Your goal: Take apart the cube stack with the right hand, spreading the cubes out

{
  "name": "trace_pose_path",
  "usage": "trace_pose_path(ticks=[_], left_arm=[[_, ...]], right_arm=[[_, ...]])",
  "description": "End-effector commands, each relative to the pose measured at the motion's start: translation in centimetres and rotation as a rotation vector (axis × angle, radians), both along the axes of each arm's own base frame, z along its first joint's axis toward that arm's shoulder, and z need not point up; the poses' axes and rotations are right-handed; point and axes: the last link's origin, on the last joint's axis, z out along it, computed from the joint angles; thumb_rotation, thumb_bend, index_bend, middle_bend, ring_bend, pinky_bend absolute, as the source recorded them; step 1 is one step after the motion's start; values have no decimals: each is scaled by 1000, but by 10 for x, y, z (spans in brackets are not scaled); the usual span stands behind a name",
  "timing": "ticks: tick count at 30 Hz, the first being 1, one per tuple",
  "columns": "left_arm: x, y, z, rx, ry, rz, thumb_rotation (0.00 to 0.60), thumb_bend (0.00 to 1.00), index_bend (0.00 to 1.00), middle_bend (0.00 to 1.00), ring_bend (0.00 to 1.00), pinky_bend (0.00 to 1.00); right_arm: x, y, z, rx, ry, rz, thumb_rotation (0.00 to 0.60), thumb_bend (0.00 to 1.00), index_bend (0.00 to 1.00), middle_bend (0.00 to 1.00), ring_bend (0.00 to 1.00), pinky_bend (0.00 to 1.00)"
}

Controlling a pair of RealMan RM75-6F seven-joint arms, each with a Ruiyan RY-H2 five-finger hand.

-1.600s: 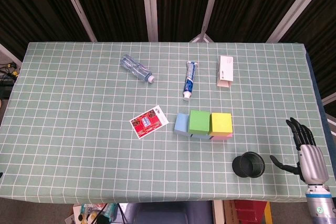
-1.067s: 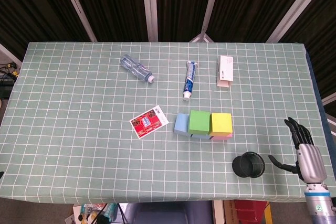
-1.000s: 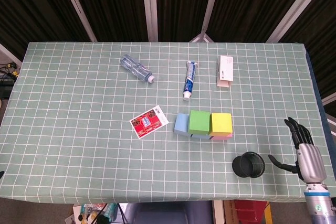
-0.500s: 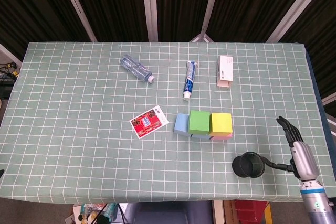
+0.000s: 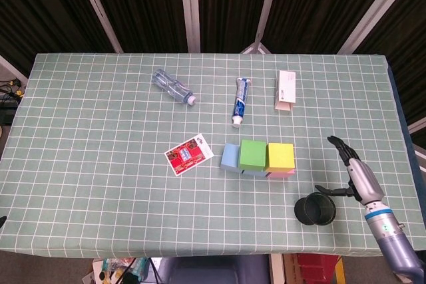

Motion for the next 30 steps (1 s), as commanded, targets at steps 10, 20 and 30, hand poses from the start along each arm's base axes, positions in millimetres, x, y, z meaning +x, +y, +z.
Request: trace_pose_path(ticks=[10,20,30], left_arm=[[-1,1,1,-5,-2,13,600,183,76,0,0,0],[-1,1,2,-3,-6,19,600,183,74,0,0,0],[-1,3,1,-4,-4,25,600,183,74,0,0,0]], right_arm=[[23,-32,-55,60,133,-11,600,154,0,0,0,0],[35,-40,-80,111,151,4,600,154,0,0,0,0],[47,-55,-98,115,171,-1,600,154,0,61,9,0]])
